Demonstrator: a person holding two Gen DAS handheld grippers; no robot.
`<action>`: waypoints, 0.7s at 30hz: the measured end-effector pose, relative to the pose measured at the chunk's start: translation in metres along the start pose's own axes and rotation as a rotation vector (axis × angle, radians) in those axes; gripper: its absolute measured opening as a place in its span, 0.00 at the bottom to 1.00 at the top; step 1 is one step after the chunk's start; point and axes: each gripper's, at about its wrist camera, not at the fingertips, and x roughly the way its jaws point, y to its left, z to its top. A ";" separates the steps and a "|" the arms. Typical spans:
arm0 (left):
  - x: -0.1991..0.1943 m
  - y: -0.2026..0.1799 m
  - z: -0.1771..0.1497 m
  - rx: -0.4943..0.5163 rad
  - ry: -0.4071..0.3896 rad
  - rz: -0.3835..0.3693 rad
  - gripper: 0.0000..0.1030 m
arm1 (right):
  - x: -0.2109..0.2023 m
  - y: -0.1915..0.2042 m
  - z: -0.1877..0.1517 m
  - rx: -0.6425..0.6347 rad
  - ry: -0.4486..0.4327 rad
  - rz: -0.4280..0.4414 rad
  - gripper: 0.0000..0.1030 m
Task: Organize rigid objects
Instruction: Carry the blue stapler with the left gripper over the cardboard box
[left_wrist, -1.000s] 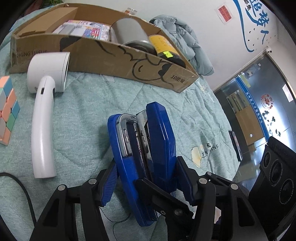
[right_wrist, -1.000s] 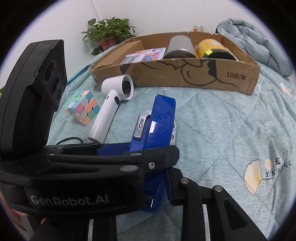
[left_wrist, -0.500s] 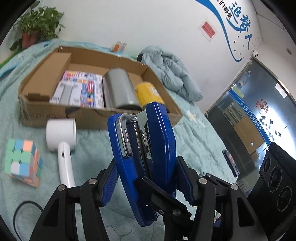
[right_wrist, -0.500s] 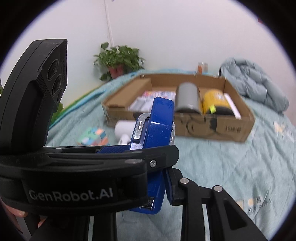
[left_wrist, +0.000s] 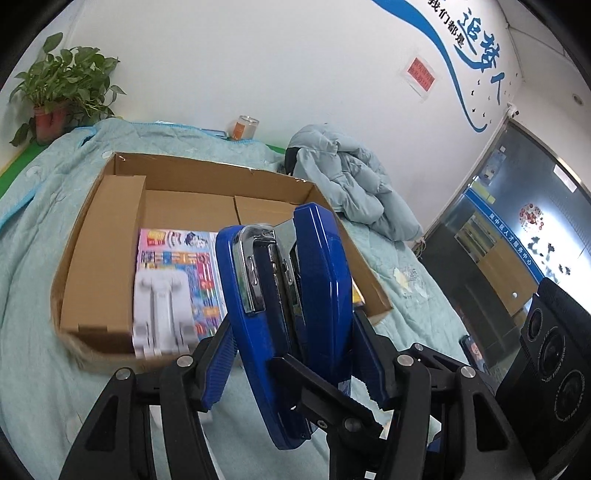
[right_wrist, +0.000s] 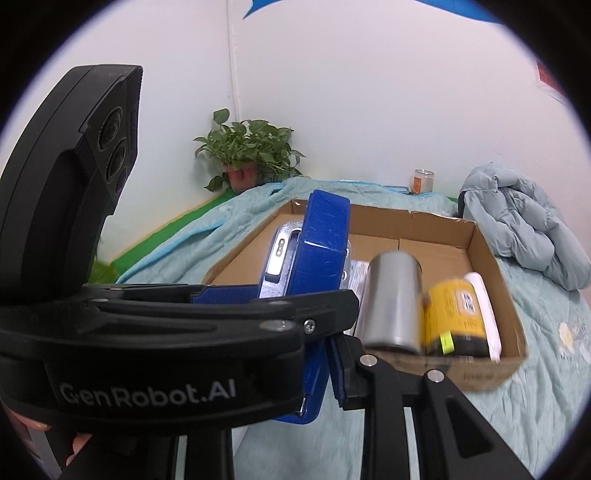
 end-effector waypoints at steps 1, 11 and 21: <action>0.007 0.004 0.008 0.002 0.011 0.004 0.56 | 0.011 -0.005 0.007 0.016 0.016 0.006 0.26; 0.105 0.064 0.057 -0.053 0.187 -0.031 0.56 | 0.093 -0.033 0.026 0.118 0.180 -0.024 0.26; 0.150 0.091 0.049 -0.086 0.304 -0.014 0.63 | 0.127 -0.041 0.012 0.134 0.295 -0.095 0.29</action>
